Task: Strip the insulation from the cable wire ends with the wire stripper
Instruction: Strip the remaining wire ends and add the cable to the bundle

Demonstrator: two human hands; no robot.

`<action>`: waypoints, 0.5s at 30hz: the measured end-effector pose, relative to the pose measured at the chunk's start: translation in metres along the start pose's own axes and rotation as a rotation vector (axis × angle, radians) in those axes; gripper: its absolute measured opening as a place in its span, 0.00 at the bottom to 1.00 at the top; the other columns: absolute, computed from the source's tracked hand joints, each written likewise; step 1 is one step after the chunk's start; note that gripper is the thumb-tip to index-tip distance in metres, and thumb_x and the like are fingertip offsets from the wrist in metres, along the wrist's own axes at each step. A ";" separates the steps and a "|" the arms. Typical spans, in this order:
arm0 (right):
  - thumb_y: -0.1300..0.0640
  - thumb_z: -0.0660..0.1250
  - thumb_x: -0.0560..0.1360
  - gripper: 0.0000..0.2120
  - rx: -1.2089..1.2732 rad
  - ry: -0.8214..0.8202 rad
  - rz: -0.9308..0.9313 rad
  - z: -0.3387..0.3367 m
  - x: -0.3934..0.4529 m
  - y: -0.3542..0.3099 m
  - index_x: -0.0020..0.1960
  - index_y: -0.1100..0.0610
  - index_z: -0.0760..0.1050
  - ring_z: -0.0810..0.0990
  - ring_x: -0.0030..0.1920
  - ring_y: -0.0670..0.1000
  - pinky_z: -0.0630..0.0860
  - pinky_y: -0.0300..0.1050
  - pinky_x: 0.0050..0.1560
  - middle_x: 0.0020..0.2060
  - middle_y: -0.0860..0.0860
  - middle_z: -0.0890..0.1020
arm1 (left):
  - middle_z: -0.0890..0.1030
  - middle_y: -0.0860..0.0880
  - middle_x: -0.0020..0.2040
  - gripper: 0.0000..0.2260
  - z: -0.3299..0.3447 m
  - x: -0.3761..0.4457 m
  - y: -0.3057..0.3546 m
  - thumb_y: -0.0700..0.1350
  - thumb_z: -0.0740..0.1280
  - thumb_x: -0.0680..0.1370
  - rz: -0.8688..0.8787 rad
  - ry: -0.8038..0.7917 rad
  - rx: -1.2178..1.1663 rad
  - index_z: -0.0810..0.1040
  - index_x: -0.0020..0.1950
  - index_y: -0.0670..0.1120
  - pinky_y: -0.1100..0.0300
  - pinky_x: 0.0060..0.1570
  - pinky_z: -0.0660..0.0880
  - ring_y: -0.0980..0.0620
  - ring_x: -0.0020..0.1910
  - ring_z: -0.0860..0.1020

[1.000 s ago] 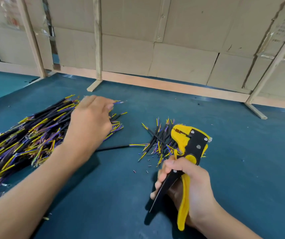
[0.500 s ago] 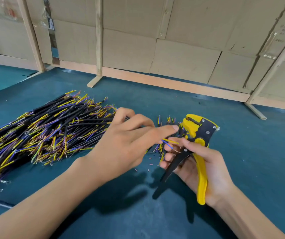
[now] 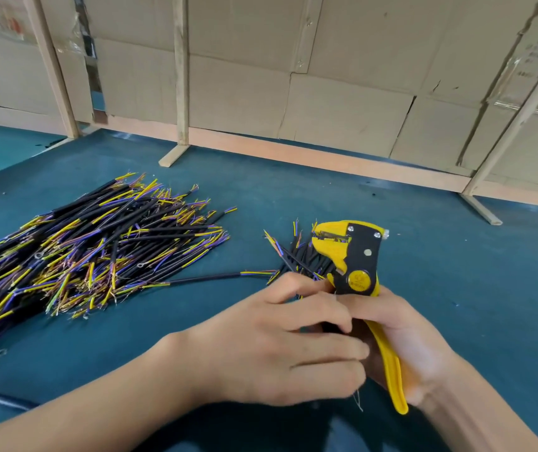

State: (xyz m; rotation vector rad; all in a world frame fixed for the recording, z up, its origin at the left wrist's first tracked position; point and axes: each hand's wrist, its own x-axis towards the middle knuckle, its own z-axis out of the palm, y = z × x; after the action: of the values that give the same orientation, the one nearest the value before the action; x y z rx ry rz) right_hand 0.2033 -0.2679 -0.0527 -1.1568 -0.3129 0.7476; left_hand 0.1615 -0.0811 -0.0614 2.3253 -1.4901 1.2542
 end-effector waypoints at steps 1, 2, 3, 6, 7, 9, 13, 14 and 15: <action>0.59 0.74 0.71 0.25 0.001 0.004 -0.004 -0.001 0.000 -0.001 0.57 0.76 0.70 0.64 0.49 0.62 0.65 0.51 0.46 0.48 0.61 0.69 | 0.84 0.55 0.52 0.05 0.000 0.000 0.001 0.43 0.69 0.79 0.005 -0.004 -0.007 0.83 0.45 0.50 0.56 0.64 0.69 0.50 0.54 0.81; 0.59 0.75 0.70 0.23 0.002 0.015 -0.005 -0.002 -0.001 -0.003 0.56 0.74 0.74 0.67 0.48 0.62 0.67 0.50 0.45 0.47 0.61 0.71 | 0.84 0.54 0.52 0.04 0.000 0.000 0.001 0.43 0.70 0.79 0.007 -0.009 -0.013 0.83 0.45 0.50 0.57 0.65 0.68 0.49 0.55 0.81; 0.59 0.77 0.69 0.19 0.003 0.021 -0.009 -0.002 -0.001 -0.004 0.54 0.69 0.78 0.71 0.45 0.60 0.68 0.48 0.44 0.44 0.59 0.73 | 0.84 0.54 0.52 0.04 0.000 0.000 0.000 0.43 0.70 0.79 0.007 -0.015 -0.018 0.84 0.45 0.50 0.57 0.65 0.68 0.49 0.56 0.81; 0.58 0.83 0.62 0.16 0.066 0.029 -0.038 -0.005 -0.003 -0.008 0.47 0.59 0.83 0.79 0.39 0.54 0.74 0.42 0.39 0.36 0.54 0.77 | 0.84 0.52 0.54 0.10 -0.002 0.001 -0.003 0.43 0.65 0.82 -0.010 -0.038 -0.052 0.84 0.45 0.48 0.55 0.61 0.73 0.48 0.57 0.81; 0.58 0.84 0.60 0.17 0.087 0.035 -0.048 -0.006 -0.003 -0.009 0.46 0.59 0.84 0.81 0.38 0.53 0.76 0.41 0.38 0.36 0.54 0.78 | 0.84 0.51 0.54 0.11 -0.002 0.001 -0.004 0.43 0.64 0.83 -0.010 -0.043 -0.063 0.84 0.45 0.48 0.54 0.61 0.74 0.47 0.57 0.81; 0.59 0.85 0.58 0.19 0.106 0.041 -0.066 -0.006 -0.004 -0.010 0.46 0.59 0.84 0.82 0.38 0.54 0.77 0.42 0.36 0.35 0.55 0.79 | 0.84 0.49 0.55 0.10 -0.001 0.001 -0.005 0.42 0.65 0.82 -0.001 -0.038 -0.065 0.85 0.46 0.47 0.52 0.60 0.75 0.46 0.57 0.81; 0.61 0.83 0.59 0.18 0.079 0.049 -0.103 -0.004 -0.002 -0.010 0.46 0.61 0.82 0.80 0.39 0.59 0.80 0.50 0.38 0.38 0.59 0.79 | 0.83 0.44 0.60 0.08 0.002 -0.003 -0.013 0.37 0.69 0.78 -0.064 0.056 -0.019 0.84 0.56 0.44 0.50 0.58 0.76 0.44 0.58 0.80; 0.63 0.81 0.62 0.15 0.055 0.053 -0.121 -0.003 -0.001 -0.010 0.47 0.61 0.81 0.78 0.39 0.60 0.80 0.52 0.39 0.39 0.59 0.78 | 0.82 0.44 0.61 0.11 0.002 -0.004 -0.018 0.36 0.69 0.78 -0.113 0.075 -0.020 0.81 0.59 0.44 0.51 0.57 0.76 0.43 0.57 0.79; 0.65 0.77 0.66 0.11 0.039 0.059 -0.140 -0.003 0.000 -0.010 0.47 0.61 0.81 0.77 0.39 0.60 0.79 0.53 0.38 0.39 0.60 0.77 | 0.79 0.44 0.60 0.12 0.000 -0.006 -0.024 0.35 0.66 0.78 -0.169 0.080 -0.019 0.78 0.60 0.45 0.50 0.56 0.76 0.43 0.54 0.78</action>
State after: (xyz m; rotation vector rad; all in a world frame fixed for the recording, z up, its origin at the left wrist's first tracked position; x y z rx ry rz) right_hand 0.2085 -0.2718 -0.0446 -1.1057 -0.3250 0.5932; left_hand 0.1796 -0.0642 -0.0578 2.3040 -1.2460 1.2670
